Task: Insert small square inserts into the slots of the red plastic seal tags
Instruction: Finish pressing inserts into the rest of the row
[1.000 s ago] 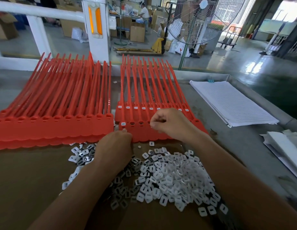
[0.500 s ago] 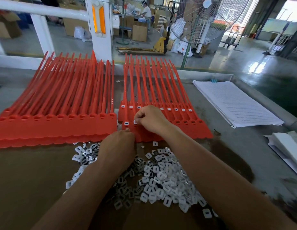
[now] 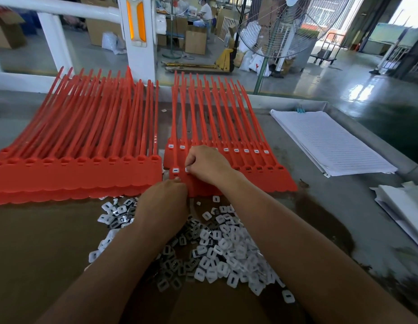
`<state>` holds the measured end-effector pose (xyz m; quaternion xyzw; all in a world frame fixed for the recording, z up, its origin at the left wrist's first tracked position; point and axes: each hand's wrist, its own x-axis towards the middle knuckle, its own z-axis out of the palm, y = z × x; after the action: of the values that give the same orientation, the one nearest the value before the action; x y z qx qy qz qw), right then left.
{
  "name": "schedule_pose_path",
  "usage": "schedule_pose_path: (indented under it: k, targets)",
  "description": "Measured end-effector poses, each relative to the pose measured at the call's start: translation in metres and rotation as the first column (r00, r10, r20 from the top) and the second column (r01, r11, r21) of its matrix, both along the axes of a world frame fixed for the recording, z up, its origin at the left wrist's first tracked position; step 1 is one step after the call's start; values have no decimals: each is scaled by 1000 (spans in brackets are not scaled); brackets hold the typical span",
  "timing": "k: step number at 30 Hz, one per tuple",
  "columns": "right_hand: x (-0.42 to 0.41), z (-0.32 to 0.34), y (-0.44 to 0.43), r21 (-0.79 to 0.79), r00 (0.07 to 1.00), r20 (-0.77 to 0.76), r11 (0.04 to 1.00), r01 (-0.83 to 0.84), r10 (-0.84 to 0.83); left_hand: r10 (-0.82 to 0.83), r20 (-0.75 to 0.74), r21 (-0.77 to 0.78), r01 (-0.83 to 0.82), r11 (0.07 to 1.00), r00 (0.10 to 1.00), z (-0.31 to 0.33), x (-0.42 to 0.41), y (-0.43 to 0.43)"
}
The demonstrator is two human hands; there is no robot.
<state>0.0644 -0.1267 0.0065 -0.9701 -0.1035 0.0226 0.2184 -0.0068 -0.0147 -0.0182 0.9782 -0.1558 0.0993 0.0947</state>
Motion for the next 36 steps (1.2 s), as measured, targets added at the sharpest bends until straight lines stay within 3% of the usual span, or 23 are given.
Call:
schedule_pose_path:
  k: [10, 16, 20, 27, 32, 36]
  targets:
    - [23, -1, 3, 51, 964, -204, 982, 182, -168, 7, -18, -18, -7, 1000, 1000, 2, -1, -2]
    - [30, 0, 7, -34, 964, -208, 986, 162, -165, 11, -17, -25, -11, 1000, 1000, 2, -2, -2]
    - [29, -3, 3, 23, 956, -233, 982, 187, -176, 11, -29, -7, -11, 1000, 1000, 3, -3, -3]
    - [15, -2, -7, 116, 986, -144, 988, 105, -87, 16, -43, 15, -15, 1000, 999, 5, -3, -3]
    - [-1, 15, -24, 311, 968, -251, 949, 52, 30, 30, -52, 9, -29, 1000, 998, 6, -3, -3]
    - [-19, 24, -45, 291, 968, -242, 957, 3, 70, 48, -62, 18, -47, 999, 997, 5, -2, -3]
